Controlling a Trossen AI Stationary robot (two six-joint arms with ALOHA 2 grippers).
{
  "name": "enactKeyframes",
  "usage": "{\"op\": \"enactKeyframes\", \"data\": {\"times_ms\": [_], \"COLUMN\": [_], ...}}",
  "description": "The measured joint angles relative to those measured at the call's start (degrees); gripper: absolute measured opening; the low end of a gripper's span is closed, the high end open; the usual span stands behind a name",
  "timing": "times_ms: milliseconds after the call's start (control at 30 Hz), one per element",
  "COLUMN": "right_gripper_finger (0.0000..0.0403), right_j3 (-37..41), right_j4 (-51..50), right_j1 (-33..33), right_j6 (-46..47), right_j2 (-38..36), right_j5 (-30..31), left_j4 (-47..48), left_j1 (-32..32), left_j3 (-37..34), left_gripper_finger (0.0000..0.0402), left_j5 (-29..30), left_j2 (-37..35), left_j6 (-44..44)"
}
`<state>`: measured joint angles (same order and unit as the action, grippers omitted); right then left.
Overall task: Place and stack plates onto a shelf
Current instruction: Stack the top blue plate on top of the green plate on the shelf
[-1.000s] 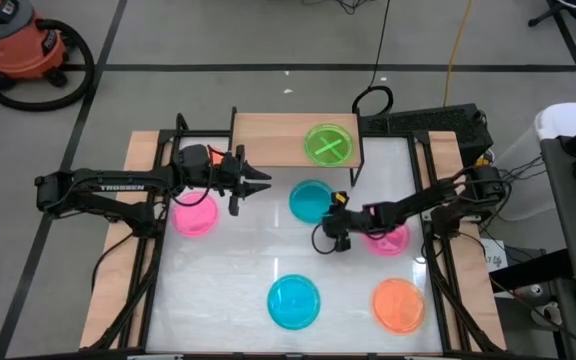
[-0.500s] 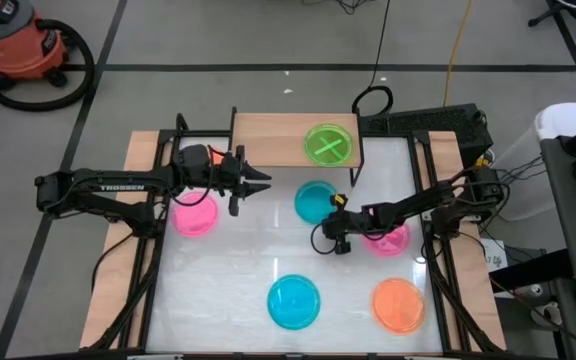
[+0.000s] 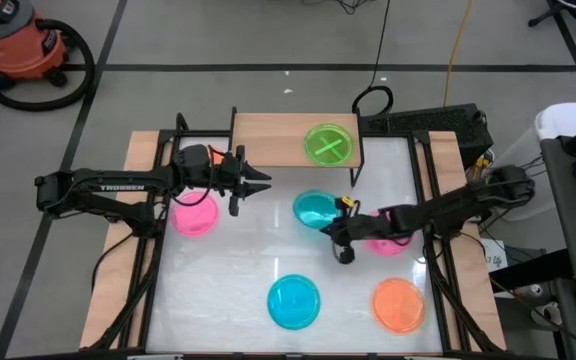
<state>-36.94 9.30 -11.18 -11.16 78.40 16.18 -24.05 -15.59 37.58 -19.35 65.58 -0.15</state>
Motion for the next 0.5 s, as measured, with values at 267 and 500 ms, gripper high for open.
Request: {"op": "enactKeyframes", "data": {"times_ms": [267, 500], "right_gripper_finger": [0.0, 0.0], "right_j3": [-0.03, -0.1], "right_j4": [5.83, 9.07], "right_j1": [-1.66, 4.42], "right_j6": [-5.97, -17.58], "right_j2": [-11.12, -16.22], "right_j5": [0.08, 6.87], "left_j4": [-0.02, -0.09], "left_j1": [0.1, 1.03], "left_j3": [0.0, 0.0], "left_gripper_finger": [0.0108, 0.0108], "left_j5": [0.0, 1.83], "left_j2": [0.0, 0.0], "left_j6": [-0.17, 1.01]}}
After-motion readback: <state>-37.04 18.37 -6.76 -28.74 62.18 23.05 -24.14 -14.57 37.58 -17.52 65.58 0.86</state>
